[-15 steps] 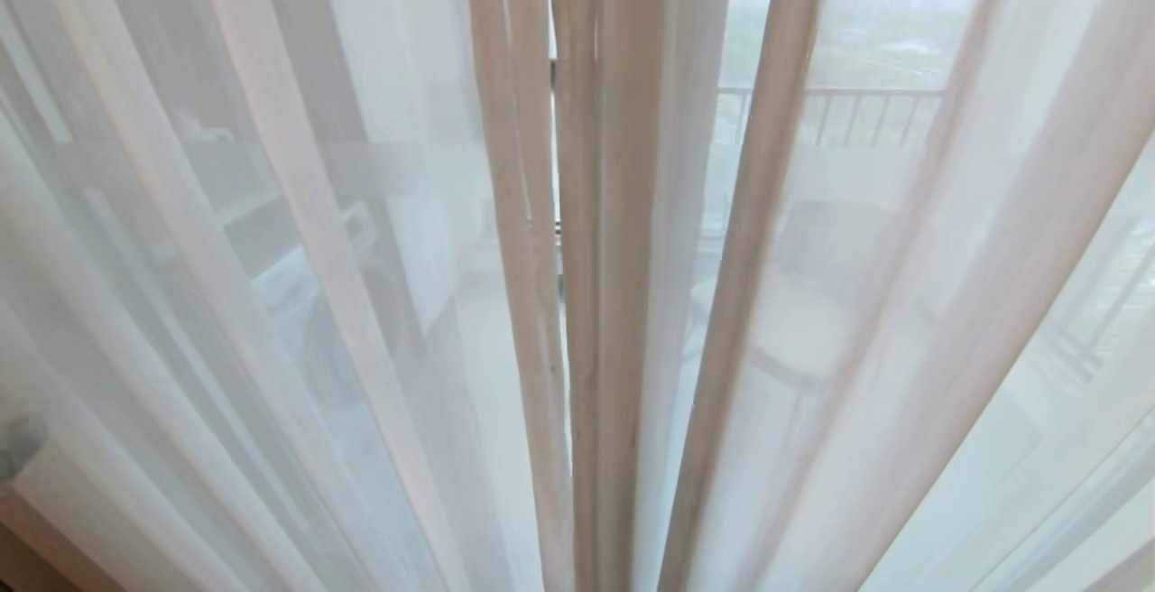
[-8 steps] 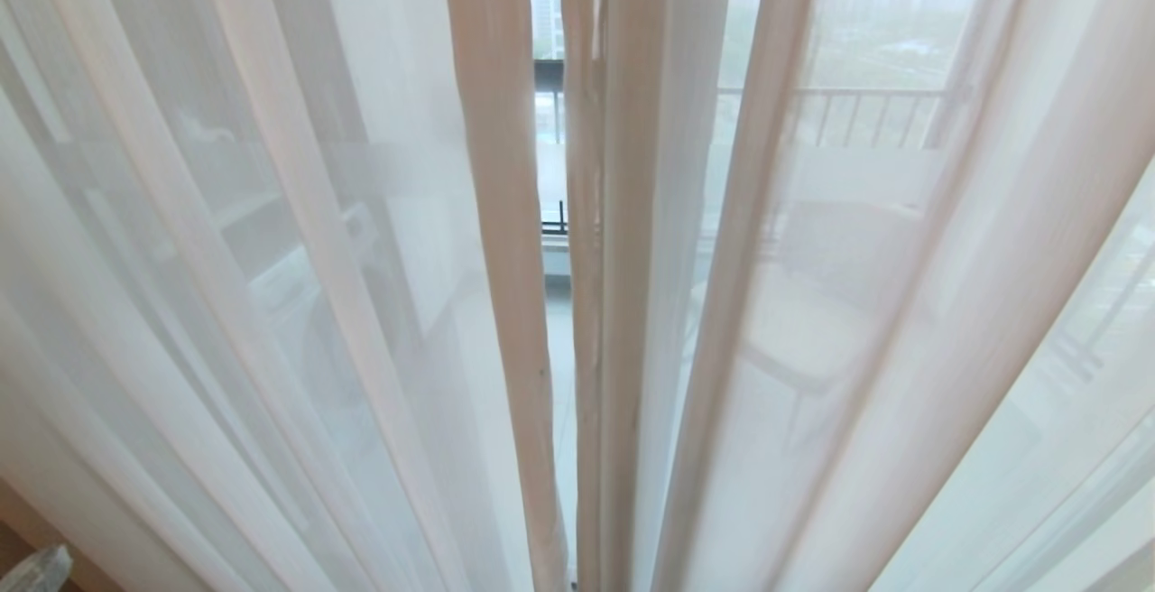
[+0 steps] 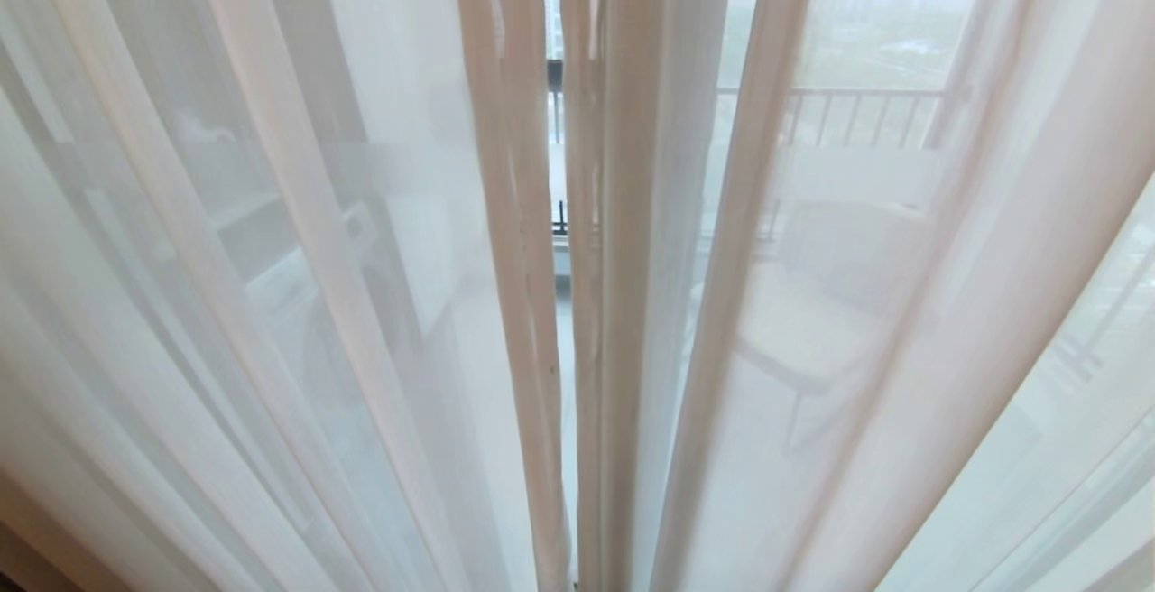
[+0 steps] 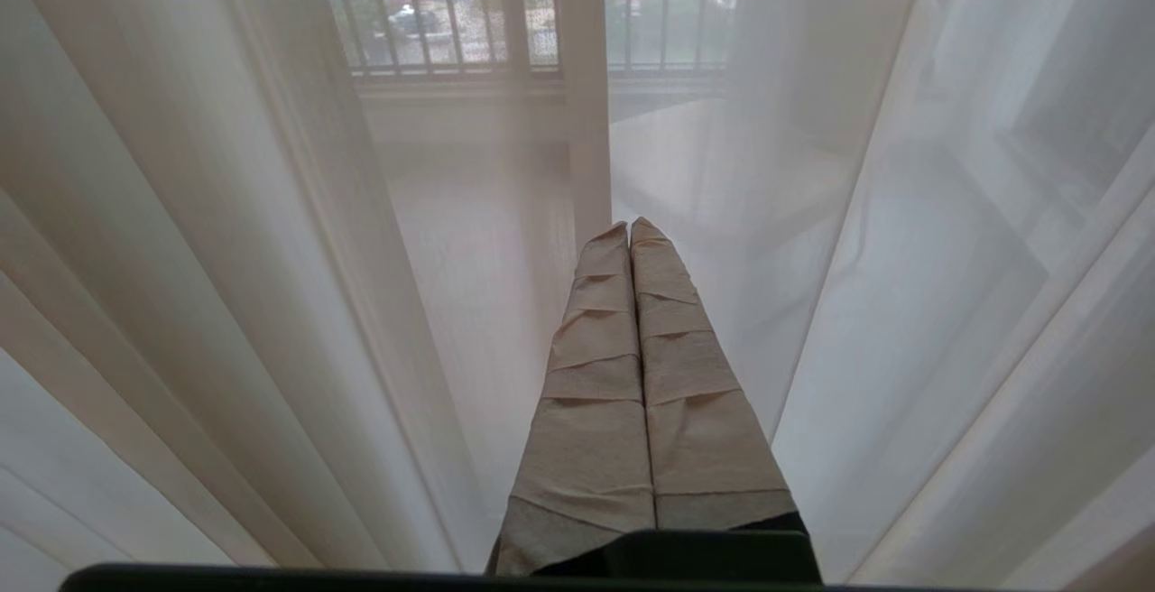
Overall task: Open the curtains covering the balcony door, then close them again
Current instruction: Close the outer curtains on both sides
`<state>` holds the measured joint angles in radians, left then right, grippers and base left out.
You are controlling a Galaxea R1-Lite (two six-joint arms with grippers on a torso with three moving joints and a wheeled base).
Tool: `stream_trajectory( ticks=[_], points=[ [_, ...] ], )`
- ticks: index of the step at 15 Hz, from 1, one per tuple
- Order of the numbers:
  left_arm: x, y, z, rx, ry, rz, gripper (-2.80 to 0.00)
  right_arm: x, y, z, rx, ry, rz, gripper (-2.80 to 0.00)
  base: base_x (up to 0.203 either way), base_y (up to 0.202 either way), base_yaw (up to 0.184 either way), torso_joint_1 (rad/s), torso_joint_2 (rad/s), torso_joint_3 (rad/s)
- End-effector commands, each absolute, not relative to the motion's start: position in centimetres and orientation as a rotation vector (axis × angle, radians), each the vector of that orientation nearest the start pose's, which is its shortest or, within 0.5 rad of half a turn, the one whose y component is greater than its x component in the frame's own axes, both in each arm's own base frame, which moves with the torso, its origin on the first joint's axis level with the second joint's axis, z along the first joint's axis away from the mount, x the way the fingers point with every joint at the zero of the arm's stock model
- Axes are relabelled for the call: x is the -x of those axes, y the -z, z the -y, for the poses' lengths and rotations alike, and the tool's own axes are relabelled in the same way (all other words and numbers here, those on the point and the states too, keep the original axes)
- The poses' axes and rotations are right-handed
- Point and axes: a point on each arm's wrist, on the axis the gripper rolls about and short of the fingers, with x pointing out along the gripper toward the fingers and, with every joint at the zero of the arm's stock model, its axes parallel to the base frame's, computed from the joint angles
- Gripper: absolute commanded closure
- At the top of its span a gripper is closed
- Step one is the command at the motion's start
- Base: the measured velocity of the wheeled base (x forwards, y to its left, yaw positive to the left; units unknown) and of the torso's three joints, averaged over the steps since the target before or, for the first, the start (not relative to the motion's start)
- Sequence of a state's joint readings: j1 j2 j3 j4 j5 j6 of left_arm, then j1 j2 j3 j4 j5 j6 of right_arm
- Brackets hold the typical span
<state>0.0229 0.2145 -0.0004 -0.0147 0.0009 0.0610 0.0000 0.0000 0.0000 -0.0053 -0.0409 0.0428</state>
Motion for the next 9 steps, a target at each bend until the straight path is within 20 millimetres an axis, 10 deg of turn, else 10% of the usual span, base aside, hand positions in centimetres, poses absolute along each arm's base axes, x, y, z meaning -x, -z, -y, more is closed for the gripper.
stream_trajectory(
  ticks=[1,9],
  points=[
    [0.46,-7.87,0.02,-0.060,-0.021,-0.236,0.00,2.27,-7.61,0.09,-0.043,0.041,0.005,0.00,0.000,0.000,0.000,0.000,0.00,0.000],
    [0.70,-7.84,0.03,-0.059,-0.017,-0.207,0.00,2.27,-7.61,0.09,-0.043,0.041,0.006,0.00,0.000,0.000,0.000,0.000,0.00,0.000]
  ],
)
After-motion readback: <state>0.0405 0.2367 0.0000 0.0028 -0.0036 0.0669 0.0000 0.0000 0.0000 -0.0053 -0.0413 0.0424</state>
